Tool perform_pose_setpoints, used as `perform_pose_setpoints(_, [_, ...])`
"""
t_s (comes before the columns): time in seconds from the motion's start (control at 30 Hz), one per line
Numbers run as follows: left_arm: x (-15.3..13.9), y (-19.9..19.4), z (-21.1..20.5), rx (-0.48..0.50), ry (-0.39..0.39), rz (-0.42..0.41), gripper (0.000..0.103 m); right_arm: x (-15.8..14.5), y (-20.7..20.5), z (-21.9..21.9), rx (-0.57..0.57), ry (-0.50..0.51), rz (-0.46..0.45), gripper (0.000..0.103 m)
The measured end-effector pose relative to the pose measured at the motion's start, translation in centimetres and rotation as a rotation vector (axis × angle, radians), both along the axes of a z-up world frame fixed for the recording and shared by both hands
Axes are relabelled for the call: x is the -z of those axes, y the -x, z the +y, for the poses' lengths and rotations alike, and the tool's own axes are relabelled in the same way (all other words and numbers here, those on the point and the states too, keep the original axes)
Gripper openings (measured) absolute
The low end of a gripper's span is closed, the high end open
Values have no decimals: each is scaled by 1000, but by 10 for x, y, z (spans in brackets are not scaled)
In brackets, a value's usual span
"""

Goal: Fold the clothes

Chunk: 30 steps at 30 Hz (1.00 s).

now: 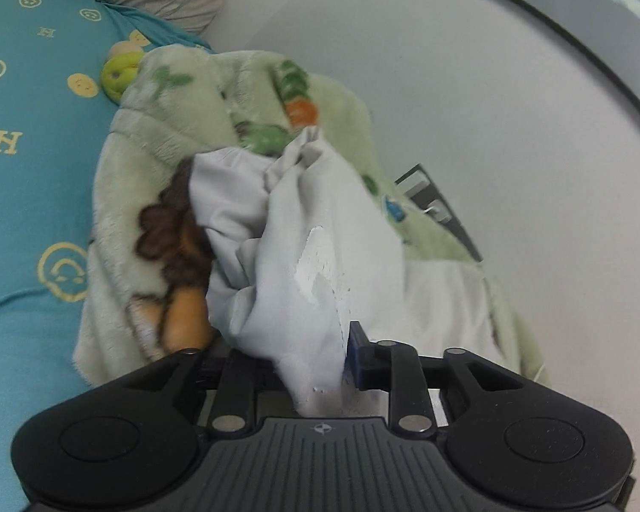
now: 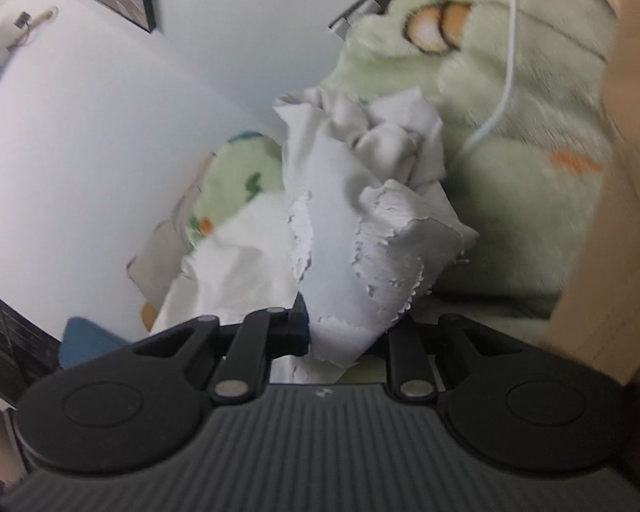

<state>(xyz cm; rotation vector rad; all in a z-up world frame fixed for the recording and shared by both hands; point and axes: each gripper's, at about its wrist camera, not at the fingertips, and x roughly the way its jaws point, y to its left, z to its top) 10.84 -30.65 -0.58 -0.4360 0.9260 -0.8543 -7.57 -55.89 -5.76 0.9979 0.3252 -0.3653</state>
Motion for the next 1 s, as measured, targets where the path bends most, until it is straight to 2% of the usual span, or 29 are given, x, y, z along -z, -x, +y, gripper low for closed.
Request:
perform_pose_setpoints(0.07, [-8, 5, 4, 4, -26, -14, 39, -4, 1, 0, 6, -33, 13, 22])
perform_pose_setpoints(0.13, [-16, 9, 9, 7, -53, -28, 55, -11, 3, 0, 12, -78, 36, 23])
perform_pose_setpoints(0.17, [-22, 13, 12, 10, -64, -40, 59, -14, 5, 1, 14, -94, 50, 23])
perform_pose_setpoints(0.23, [-38, 24, 18, 17, -82, -80, 74, -25, 16, 7, 26, -89, 81, 24])
perform_pose_setpoints(0.27, [-47, 32, 22, 19, -94, -108, 77, -31, 21, 10, 33, -84, 97, 24])
perform_pose_setpoints(0.33, [-68, 50, 28, 15, -122, -171, 84, -42, 35, 18, 47, -60, 116, 24])
perform_pose_setpoints(0.43, [-104, 85, 40, 3, -139, -282, 92, -65, 57, 35, 44, -5, 90, 24])
perform_pose_setpoints(0.53, [-135, 117, 55, -11, -141, -371, 101, -99, 84, 52, 33, 95, 56, 24])
perform_pose_setpoints(0.6, [-155, 138, 65, -23, -146, -431, 103, -125, 98, 68, 17, 183, 29, 24])
perform_pose_setpoints(0.63, [-164, 149, 70, -30, -148, -469, 103, -135, 105, 76, 10, 232, 18, 28])
perform_pose_setpoints(0.67, [-172, 160, 75, -37, -151, -506, 103, -147, 111, 84, 2, 281, 5, 49])
perform_pose_setpoints(0.7, [-180, 170, 81, -41, -155, -544, 103, -157, 117, 92, -6, 325, -18, 65])
perform_pose_setpoints(0.73, [-188, 180, 86, -46, -159, -581, 103, -166, 123, 99, -14, 368, -45, 96])
perform_pose_setpoints(0.77, [-195, 190, 92, -50, -162, -614, 103, -173, 129, 107, -13, 415, -65, 103])
perform_pose_setpoints(0.83, [-204, 207, 102, -58, -172, -666, 103, -182, 139, 121, -12, 487, -87, 103])
perform_pose_setpoints(1.0, [-212, 244, 127, -95, -187, -770, 103, -186, 149, 149, -30, 579, -88, 103])
